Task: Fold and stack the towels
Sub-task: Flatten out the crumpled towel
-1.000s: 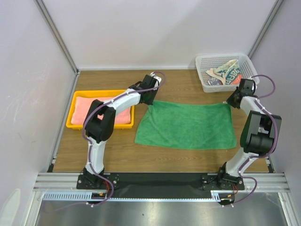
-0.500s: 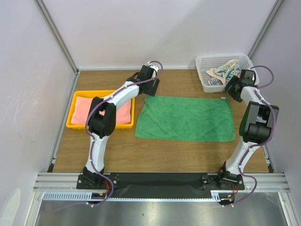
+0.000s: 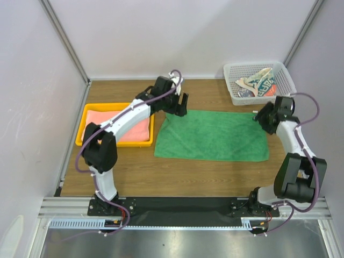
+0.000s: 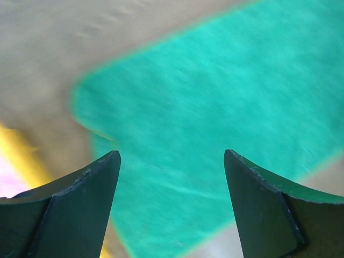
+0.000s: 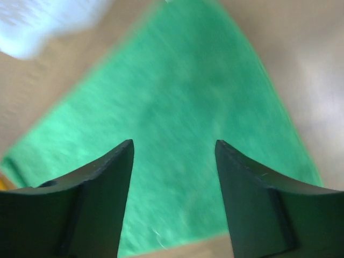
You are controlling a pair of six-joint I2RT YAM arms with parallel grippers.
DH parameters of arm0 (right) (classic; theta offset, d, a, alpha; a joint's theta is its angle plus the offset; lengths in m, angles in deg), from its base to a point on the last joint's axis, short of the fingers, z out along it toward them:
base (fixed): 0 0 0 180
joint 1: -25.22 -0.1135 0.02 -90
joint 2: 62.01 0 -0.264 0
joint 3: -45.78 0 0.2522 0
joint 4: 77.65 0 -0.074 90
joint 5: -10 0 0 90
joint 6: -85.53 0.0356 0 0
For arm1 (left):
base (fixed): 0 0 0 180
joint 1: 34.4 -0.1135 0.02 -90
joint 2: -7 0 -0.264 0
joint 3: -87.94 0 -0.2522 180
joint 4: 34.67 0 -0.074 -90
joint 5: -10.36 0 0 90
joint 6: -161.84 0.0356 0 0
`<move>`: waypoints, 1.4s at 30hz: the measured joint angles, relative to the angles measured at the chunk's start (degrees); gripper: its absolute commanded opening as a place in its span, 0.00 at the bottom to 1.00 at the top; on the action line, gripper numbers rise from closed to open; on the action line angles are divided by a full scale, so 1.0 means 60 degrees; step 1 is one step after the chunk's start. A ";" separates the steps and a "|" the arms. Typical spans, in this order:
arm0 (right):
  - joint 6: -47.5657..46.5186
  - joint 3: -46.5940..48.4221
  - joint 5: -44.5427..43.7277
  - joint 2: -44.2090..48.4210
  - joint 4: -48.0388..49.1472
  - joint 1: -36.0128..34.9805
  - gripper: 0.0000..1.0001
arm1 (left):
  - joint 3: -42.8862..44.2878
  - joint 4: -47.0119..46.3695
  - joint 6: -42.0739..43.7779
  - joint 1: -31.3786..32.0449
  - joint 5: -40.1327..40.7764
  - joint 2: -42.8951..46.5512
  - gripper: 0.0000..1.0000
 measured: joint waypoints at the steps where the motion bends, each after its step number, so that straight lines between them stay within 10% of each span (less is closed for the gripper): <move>1: 0.0113 -0.0444 -0.0011 0.0197 0.0018 0.0000 0.62 | -0.0382 -0.0138 -0.0102 0.0168 -0.0178 0.0244 0.83; 14: 0.0794 -0.2178 -0.0561 -0.0630 0.0521 0.0280 0.46 | -0.5034 -0.1257 -0.0918 0.1126 -0.0634 0.1439 0.75; 42: 0.1053 -0.2495 -0.2382 -0.0725 0.0022 0.1224 0.38 | -0.6433 -0.2488 -0.1971 0.1198 -0.0106 0.1647 0.52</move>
